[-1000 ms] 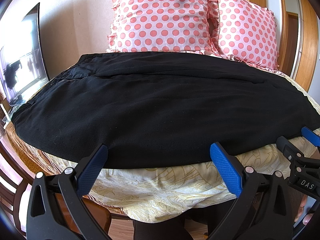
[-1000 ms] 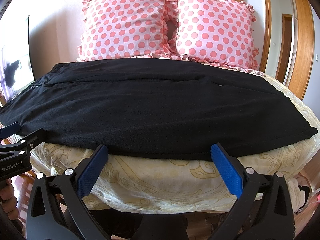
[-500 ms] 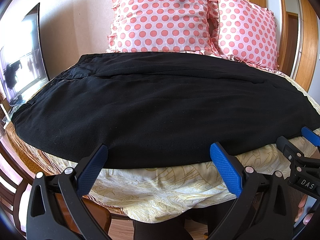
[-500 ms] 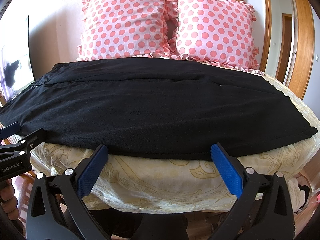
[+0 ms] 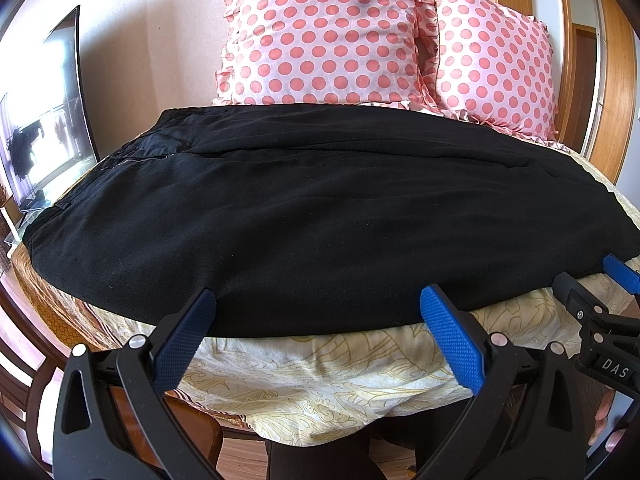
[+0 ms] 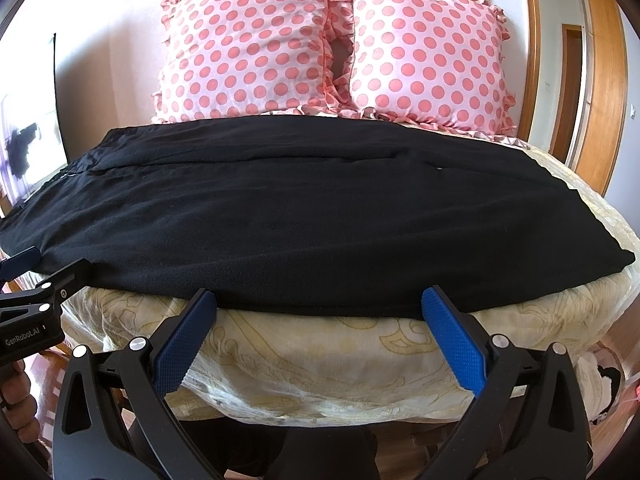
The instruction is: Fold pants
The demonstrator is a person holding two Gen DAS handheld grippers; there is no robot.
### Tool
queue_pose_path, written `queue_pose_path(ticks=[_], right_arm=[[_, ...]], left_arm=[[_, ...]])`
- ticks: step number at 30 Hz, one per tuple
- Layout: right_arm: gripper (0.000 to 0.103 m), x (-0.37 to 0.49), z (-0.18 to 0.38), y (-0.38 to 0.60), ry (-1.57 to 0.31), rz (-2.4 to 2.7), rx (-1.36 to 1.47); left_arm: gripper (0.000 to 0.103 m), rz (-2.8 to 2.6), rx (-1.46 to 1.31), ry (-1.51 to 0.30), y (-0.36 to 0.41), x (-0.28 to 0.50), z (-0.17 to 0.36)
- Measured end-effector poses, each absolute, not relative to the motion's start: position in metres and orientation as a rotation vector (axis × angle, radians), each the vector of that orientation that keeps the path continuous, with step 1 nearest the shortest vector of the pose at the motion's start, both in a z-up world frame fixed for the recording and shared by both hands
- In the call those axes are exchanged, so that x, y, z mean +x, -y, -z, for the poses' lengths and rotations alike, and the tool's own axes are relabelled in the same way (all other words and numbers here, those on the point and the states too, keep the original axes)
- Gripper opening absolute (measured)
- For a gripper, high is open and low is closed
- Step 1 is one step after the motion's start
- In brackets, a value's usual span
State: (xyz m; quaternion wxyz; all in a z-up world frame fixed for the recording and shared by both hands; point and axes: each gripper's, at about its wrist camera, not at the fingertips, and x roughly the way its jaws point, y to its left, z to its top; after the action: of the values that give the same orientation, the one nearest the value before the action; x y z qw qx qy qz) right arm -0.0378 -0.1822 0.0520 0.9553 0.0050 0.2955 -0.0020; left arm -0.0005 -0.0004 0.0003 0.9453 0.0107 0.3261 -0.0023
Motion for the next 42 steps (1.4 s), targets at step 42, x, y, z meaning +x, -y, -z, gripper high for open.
queue_pose_path(ticks=[42], right_arm=[[0.102, 0.197, -0.143, 0.427, -0.722, 0.515, 0.288]], left_arm=[[0.101, -0.097, -0.034, -0.544, -0.038, 0.063, -0.072]])
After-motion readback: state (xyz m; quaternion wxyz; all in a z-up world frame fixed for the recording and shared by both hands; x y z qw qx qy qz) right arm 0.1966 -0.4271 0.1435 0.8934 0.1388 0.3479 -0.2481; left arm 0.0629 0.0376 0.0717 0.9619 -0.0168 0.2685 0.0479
